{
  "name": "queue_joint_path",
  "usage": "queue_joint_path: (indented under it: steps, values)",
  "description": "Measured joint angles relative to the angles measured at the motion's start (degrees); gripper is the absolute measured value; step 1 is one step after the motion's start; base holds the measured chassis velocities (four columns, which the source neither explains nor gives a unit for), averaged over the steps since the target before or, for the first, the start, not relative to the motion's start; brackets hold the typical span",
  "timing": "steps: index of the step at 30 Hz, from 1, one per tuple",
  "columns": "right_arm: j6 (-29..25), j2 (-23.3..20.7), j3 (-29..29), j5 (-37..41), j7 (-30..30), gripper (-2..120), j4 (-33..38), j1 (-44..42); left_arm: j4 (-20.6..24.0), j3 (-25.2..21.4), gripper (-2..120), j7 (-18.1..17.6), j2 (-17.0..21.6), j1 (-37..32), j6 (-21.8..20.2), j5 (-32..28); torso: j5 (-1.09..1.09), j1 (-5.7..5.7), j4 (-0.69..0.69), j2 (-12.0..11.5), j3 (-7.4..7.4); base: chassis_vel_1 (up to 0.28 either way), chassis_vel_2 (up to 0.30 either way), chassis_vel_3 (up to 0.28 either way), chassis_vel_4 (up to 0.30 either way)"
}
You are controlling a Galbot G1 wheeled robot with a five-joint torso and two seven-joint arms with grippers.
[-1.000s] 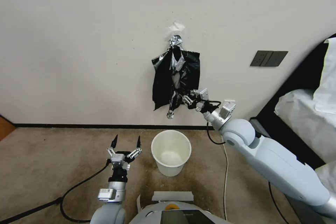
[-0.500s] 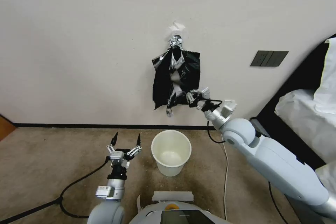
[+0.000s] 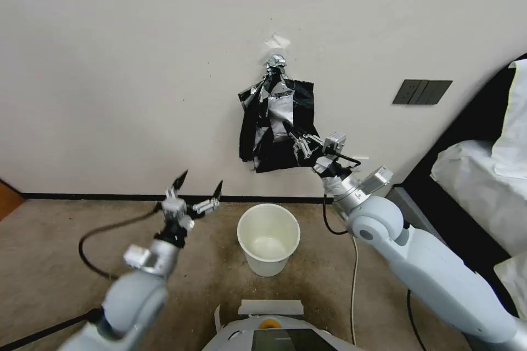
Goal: Place a trash bag onto the trash bin.
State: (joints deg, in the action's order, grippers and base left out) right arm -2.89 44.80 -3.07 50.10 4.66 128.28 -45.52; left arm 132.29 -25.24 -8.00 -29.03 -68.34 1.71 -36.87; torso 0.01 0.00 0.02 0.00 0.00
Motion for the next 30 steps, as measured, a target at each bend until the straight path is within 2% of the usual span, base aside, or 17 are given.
queue_joint_path:
  steps: [2,3,4,5,6,7,8,10,12,13,14,16,17,20,23,24,30]
  values:
    - [0.16,-0.1,-0.11,-0.15,0.13,0,0.02,0.12,-1.72,7.35,100,-0.04,3.78,9.36,-0.87,-2.7,-0.03,0.0,-0.01,0.0,0.0,0.0,0.0,0.0,0.0]
    - [0.19,-0.14,-0.22,-0.18,0.2,0,0.02,0.14,-2.48,10.27,100,-0.02,4.52,13.24,-1.03,-2.97,-0.03,0.0,-0.01,0.0,0.0,0.0,0.0,0.0,0.0]
    - [0.19,-0.14,-0.22,-0.18,0.2,0,0.02,0.14,-2.48,10.27,100,-0.02,4.52,13.24,-1.03,-2.97,-0.03,0.0,-0.01,0.0,0.0,0.0,0.0,0.0,0.0]
    - [0.23,-0.16,-0.34,-0.2,0.27,0,0.02,0.17,-3.5,15.53,100,0.06,4.94,19.6,-1.24,-3.08,0.01,0.0,-0.01,0.0,0.0,0.0,0.0,0.0,0.0]
    - [0.26,-0.19,-0.4,-0.21,0.31,0,0.01,0.18,-4.24,19.72,100,0.07,4.85,24.22,-1.63,-3.1,0.01,0.0,-0.01,0.0,0.0,0.0,0.0,0.0,0.0]
    - [0.29,-0.31,-0.59,-0.23,0.36,0,-0.13,0.17,-5.45,26.74,100,0.1,4.09,32.0,-2.37,-3.14,-0.03,0.0,-0.03,0.0,0.0,0.0,0.0,0.0,0.0]
    - [0.29,-0.31,-0.59,-0.23,0.36,0,-0.13,0.17,-5.45,26.74,100,0.1,4.09,32.0,-2.37,-3.14,-0.03,0.0,-0.03,0.0,0.0,0.0,0.0,0.0,0.0]
    - [0.32,-0.61,-1.03,-0.24,0.47,0,-0.25,0.06,-8.08,38.3,100,0.05,2.27,45.25,-3.66,-2.94,0.0,0.0,-0.04,0.0,0.0,0.0,0.0,0.0,0.0]
    - [0.34,-0.88,-1.27,-0.24,0.53,0,-0.26,-0.09,-10.06,45.68,100,0.06,1.29,53.65,-4.88,-2.7,0.0,0.0,-0.06,0.0,0.0,0.0,0.0,0.0,0.0]
    - [0.34,-0.88,-1.27,-0.24,0.53,0,-0.26,-0.09,-10.06,45.68,100,0.06,1.29,53.65,-4.88,-2.7,0.0,0.0,-0.06,0.0,0.0,0.0,0.0,0.0,0.0]
    - [0.34,-1.02,-1.39,-0.23,0.53,0,-0.26,-0.14,-11.08,49.25,100,0.06,0.93,57.76,-5.7,-2.68,0.01,0.0,-0.05,0.0,0.0,0.0,0.0,0.0,0.0]
    - [0.36,-1.06,-1.45,-0.22,0.54,0,-0.26,-0.13,-12.06,52.86,100,0.11,0.39,61.86,-6.53,-2.68,0.01,0.0,-0.02,0.0,0.0,0.0,0.0,0.0,0.0]
    - [0.36,-1.06,-1.45,-0.22,0.54,0,-0.26,-0.13,-12.06,52.86,100,0.11,0.39,61.86,-6.53,-2.68,0.01,0.0,-0.02,0.0,0.0,0.0,0.0,0.0,0.0]
    - [0.46,-0.71,-1.51,0.01,0.67,0,-0.34,0.56,-14.29,60.26,100,0.39,-2.05,69.77,-9.18,-1.79,0.0,0.0,-0.02,0.0,0.0,0.0,0.0,0.0,0.0]
    - [0.58,-0.56,-1.51,0.22,0.78,0,-0.34,0.98,-14.87,62.08,100,0.53,-2.92,72.1,-10.73,-1.42,0.0,0.0,-0.04,0.0,0.0,0.0,0.0,0.0,0.0]
    - [0.62,-0.46,-1.53,0.41,0.87,0,-0.36,1.19,-14.96,63.2,100,1.03,-3.14,73.58,-12.48,-1.33,0.0,0.0,-0.03,0.0,0.0,0.0,0.0,0.0,0.0]
    - [0.63,-0.15,-1.73,0.55,0.92,0,-0.55,1.21,-14.71,65.0,95,1.81,-2.93,75.84,-16.89,-1.13,0.0,0.0,-0.01,0.0,0.0,0.0,0.0,0.0,0.0]
